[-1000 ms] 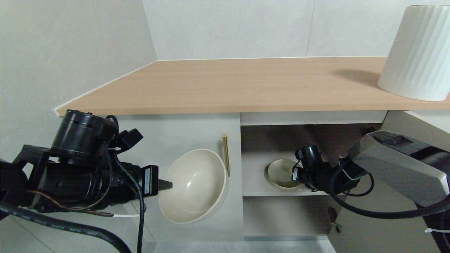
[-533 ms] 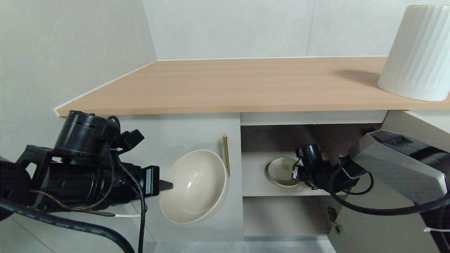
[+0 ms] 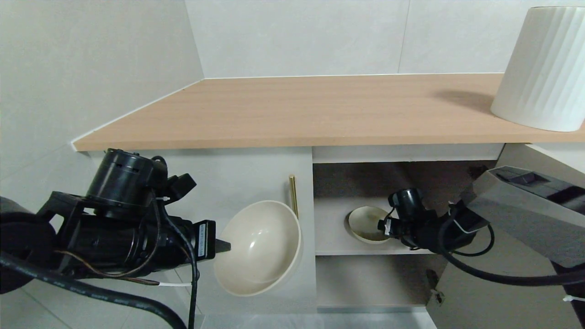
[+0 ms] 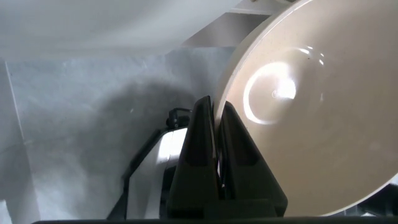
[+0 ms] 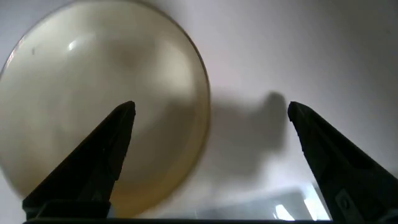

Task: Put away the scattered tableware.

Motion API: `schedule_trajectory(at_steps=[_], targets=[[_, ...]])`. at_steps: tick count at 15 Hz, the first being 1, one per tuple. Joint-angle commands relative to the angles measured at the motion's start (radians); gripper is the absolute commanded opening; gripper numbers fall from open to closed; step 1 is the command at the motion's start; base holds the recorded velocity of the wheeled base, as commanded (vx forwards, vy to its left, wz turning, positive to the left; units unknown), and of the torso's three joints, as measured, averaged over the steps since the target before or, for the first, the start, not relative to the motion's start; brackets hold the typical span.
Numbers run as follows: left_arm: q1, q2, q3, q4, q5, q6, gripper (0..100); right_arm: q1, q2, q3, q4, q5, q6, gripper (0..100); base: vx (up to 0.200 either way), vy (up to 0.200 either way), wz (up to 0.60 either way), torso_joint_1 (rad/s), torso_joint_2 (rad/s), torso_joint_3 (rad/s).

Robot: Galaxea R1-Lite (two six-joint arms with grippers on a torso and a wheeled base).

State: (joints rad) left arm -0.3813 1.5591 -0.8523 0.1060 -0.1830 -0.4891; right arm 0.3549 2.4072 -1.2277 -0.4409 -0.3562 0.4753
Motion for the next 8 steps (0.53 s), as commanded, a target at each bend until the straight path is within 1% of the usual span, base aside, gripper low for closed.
schedule_trajectory(at_steps=[1,3,4,5,6,7,8], targets=[[-0.051,0.039,-0.002,-0.009,0.031,-0.046,0,0.041,-0.152,0.114,0.001,0.049,-0.004,100,0.000,0.000,0.00,0.000,0.00,0.000],[-0.123,0.082,-0.007,-0.043,0.094,-0.123,0,0.085,-0.273,0.215,0.001,0.131,-0.055,100,0.000,0.000,0.00,0.000,0.00,0.000],[-0.156,0.101,-0.007,-0.046,0.122,-0.141,0,0.110,-0.326,0.258,0.001,0.161,-0.078,100,0.000,0.000,0.00,0.000,0.00,0.000],[-0.203,0.130,-0.005,-0.046,0.157,-0.151,0,0.139,-0.407,0.327,0.010,0.204,-0.124,100,0.000,0.000,0.00,0.000,0.00,0.000],[-0.225,0.147,-0.005,-0.045,0.172,-0.158,0,0.156,-0.458,0.356,0.025,0.229,-0.152,100,0.000,0.000,0.00,0.000,0.00,0.000],[-0.251,0.177,-0.007,-0.046,0.203,-0.175,0,0.188,-0.539,0.393,0.063,0.269,-0.170,100,0.000,0.000,0.00,0.000,0.00,0.000],[-0.266,0.210,-0.007,-0.046,0.237,-0.184,0,0.216,-0.605,0.407,0.113,0.298,-0.173,100,0.000,0.000,0.00,0.000,0.00,0.000]])
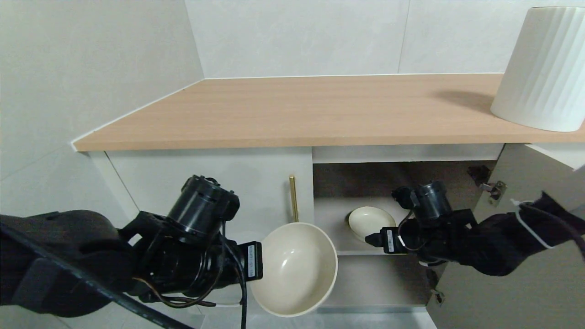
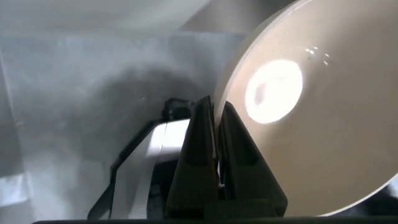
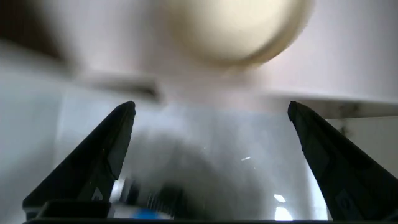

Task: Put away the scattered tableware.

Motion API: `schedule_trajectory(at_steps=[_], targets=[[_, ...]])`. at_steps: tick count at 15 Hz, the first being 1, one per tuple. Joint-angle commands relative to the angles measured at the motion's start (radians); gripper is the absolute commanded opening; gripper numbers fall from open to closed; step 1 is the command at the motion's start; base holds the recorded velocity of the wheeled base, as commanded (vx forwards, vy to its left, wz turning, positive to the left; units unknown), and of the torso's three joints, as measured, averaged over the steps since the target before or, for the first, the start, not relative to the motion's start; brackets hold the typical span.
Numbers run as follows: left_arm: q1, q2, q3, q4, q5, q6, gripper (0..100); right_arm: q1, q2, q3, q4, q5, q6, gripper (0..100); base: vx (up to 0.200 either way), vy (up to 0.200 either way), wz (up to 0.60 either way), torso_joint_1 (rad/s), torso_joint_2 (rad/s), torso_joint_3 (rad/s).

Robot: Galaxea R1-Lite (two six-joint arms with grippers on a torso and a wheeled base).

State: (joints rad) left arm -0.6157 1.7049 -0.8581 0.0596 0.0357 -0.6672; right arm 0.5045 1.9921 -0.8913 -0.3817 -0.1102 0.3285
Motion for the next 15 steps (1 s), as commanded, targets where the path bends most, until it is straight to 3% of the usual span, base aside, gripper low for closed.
schedule_trajectory(at_steps=[1,5,10,15], targets=[[-0.041,0.091,-0.002,0.000,0.044,-0.008,0,0.091,-0.242,0.071,0.106,0.073,-0.025,100,0.000,0.000,0.00,0.000,0.00,0.000],[-0.098,0.176,-0.002,0.000,0.079,-0.009,0,0.193,-0.320,0.080,0.210,0.116,-0.023,100,0.000,0.000,0.00,0.000,0.00,0.000],[-0.127,0.202,-0.002,0.000,0.098,-0.008,0,0.298,-0.228,0.106,0.208,0.112,-0.023,100,0.000,0.000,0.00,0.000,0.00,0.000],[-0.150,0.188,-0.002,0.006,0.098,-0.008,0,0.328,-0.079,0.094,0.144,0.092,-0.014,100,0.000,0.000,0.00,0.000,0.00,0.000]])
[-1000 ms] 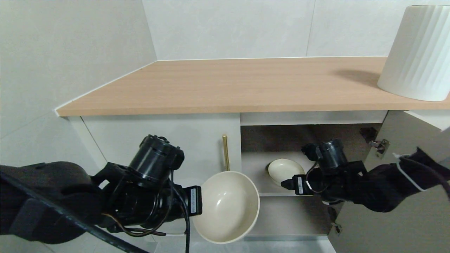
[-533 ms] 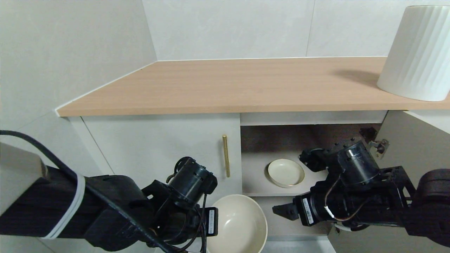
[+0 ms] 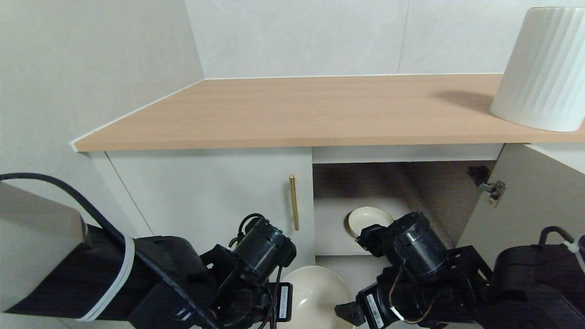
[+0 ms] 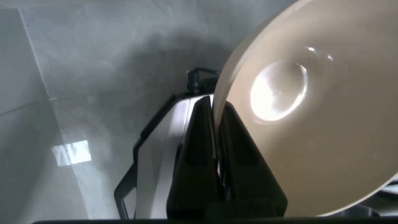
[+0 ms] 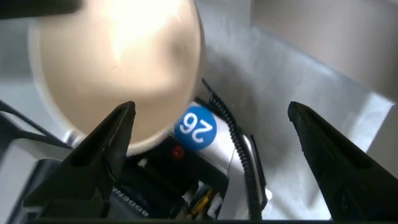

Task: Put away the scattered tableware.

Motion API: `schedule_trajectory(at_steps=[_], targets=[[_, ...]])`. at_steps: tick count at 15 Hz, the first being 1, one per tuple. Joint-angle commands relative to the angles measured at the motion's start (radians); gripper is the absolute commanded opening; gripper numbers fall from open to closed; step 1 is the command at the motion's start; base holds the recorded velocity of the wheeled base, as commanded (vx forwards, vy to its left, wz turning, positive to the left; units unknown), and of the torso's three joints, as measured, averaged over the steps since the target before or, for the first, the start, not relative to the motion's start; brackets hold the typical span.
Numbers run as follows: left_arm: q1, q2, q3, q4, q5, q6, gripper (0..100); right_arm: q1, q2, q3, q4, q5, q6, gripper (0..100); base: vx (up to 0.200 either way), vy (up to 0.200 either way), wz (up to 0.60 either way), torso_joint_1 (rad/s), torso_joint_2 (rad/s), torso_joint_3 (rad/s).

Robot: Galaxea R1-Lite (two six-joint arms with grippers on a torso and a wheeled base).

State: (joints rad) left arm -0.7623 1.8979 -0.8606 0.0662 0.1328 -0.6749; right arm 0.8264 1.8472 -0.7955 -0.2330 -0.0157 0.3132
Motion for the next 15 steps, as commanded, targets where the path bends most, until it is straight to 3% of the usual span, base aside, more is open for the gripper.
schedule_trajectory(at_steps=[1,11,12,15], targets=[[-0.003,-0.005,0.000,0.000,0.001,0.000,0,0.007,0.075,0.001,-0.028,-0.013,0.001,100,0.000,0.000,0.00,0.000,0.00,0.000],[-0.005,0.003,0.000,-0.002,0.001,0.000,0,0.000,0.110,-0.008,-0.078,-0.059,0.024,100,0.000,0.000,0.00,0.000,0.00,0.000],[-0.003,0.006,0.000,-0.002,0.001,0.000,0,0.000,0.112,-0.008,-0.083,-0.059,0.024,0,0.000,0.000,0.00,0.000,0.00,0.000],[-0.003,0.017,0.000,-0.002,0.001,0.000,0,-0.001,0.110,-0.008,-0.083,-0.059,0.024,0,0.000,0.000,0.00,0.000,0.00,0.000]])
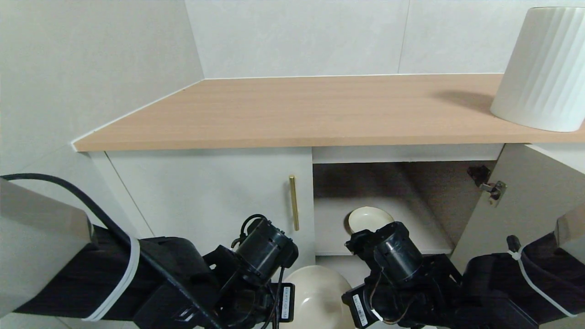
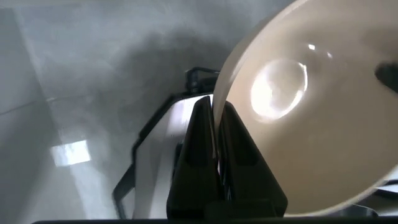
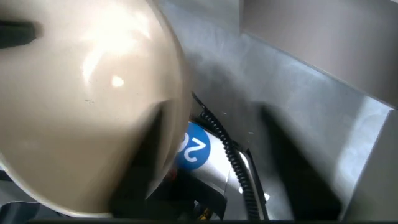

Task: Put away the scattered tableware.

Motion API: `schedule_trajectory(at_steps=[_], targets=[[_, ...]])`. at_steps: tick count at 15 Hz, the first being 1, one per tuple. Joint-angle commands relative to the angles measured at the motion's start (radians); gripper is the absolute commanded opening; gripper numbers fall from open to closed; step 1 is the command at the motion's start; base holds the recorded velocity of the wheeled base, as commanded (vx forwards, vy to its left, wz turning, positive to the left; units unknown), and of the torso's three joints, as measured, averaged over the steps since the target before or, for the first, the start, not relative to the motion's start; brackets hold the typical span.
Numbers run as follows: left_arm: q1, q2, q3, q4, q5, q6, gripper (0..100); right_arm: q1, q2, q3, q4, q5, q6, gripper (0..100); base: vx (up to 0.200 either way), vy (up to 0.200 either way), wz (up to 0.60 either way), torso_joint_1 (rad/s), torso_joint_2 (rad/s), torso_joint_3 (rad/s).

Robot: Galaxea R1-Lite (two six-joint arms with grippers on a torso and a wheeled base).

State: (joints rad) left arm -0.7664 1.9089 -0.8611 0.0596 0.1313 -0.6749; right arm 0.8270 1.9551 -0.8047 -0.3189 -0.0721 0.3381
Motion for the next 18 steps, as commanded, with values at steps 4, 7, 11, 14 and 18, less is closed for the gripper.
schedule_trajectory(at_steps=[4,7,11,14,18], targets=[[0.001,0.004,0.001,0.005,0.002,0.000,0,-0.002,0.001,0.001,0.003,-0.003,-0.001,0,0.000,0.000,0.00,0.000,0.00,0.000],[0.001,0.002,0.001,0.006,0.002,0.000,0,-0.002,0.002,0.001,0.004,-0.003,-0.001,0,0.000,0.000,0.00,0.000,0.00,0.000],[0.001,-0.001,0.001,0.006,0.002,0.000,0,-0.002,0.004,0.001,0.003,-0.003,-0.001,0,0.000,0.000,0.00,0.000,0.00,0.000],[0.001,0.001,-0.001,0.006,0.004,0.000,100,-0.002,0.004,0.001,0.004,-0.003,-0.001,0,0.000,0.000,0.00,0.000,0.00,0.000],[0.001,-0.004,-0.004,0.005,0.002,0.000,100,-0.003,0.005,0.001,0.004,-0.003,-0.001,0,0.000,0.000,0.00,0.000,0.00,0.000]])
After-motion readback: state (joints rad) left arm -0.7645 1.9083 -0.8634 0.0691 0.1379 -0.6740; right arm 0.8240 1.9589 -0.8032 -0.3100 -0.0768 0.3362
